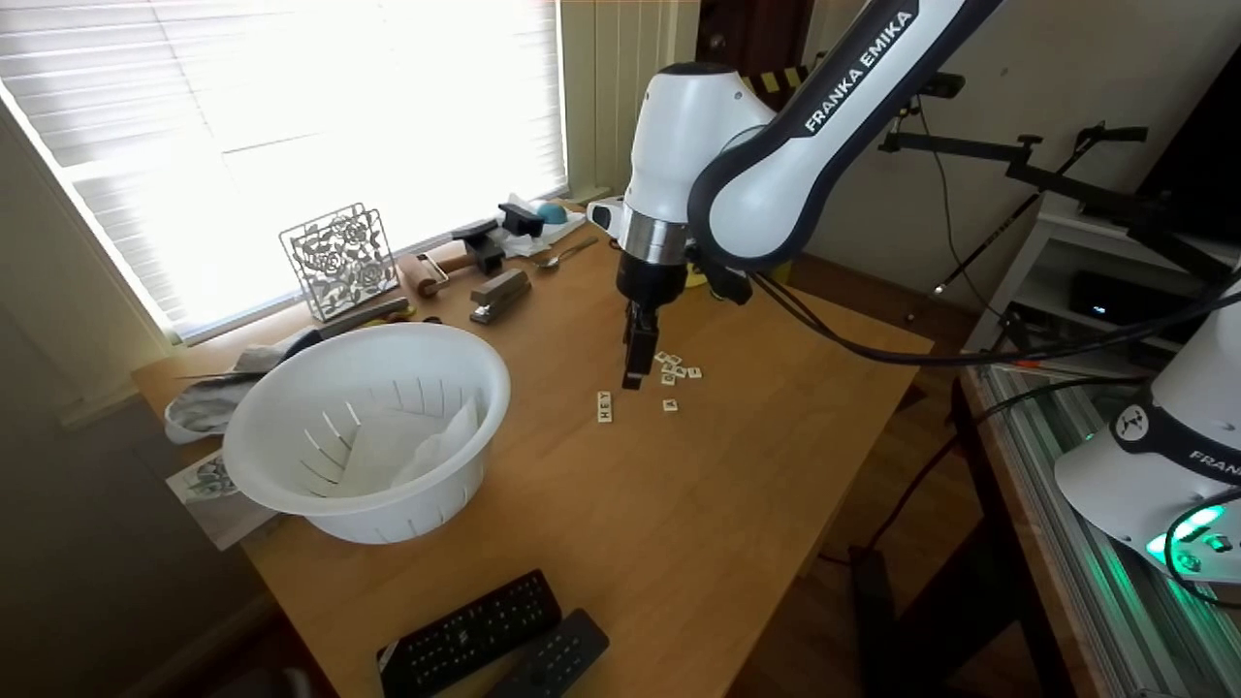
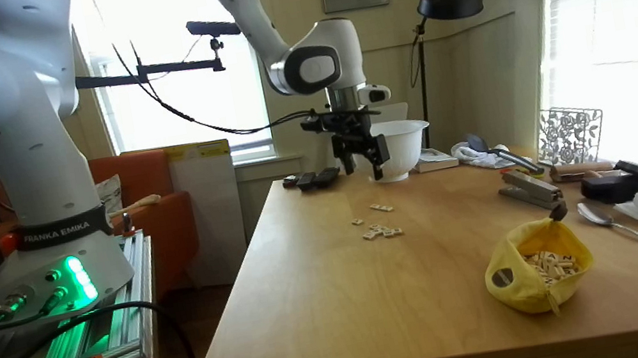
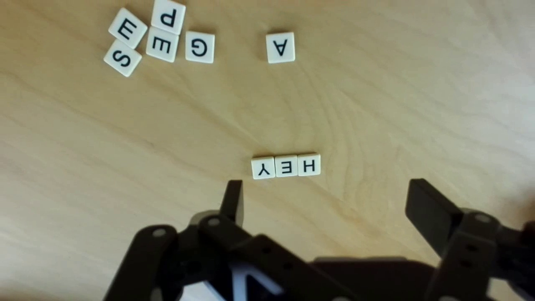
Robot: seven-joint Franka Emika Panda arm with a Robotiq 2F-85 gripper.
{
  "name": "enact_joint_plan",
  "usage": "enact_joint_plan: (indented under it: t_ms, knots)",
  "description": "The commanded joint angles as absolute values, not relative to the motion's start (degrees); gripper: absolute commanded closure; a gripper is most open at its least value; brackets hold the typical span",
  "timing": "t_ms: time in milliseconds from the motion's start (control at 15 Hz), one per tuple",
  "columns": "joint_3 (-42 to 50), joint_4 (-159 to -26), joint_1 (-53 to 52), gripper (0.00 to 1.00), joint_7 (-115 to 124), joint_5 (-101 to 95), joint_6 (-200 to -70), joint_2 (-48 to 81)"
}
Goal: Create the word 'Met'.
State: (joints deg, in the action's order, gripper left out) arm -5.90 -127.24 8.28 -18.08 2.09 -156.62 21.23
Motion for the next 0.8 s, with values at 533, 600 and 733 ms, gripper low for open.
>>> enact_joint_plan:
  t_ms: [533,600,733]
  knots:
    - [-4.73,-129.55,6.5,0.0,-16.78,1.99,-153.69,17.13]
    - [-4.47,-129.7,6.28,0.0,-16.53,1.71,-153.94,16.96]
    - [-4.83,-128.04,6.71,0.0,-17.95,2.36,-154.61,18.9]
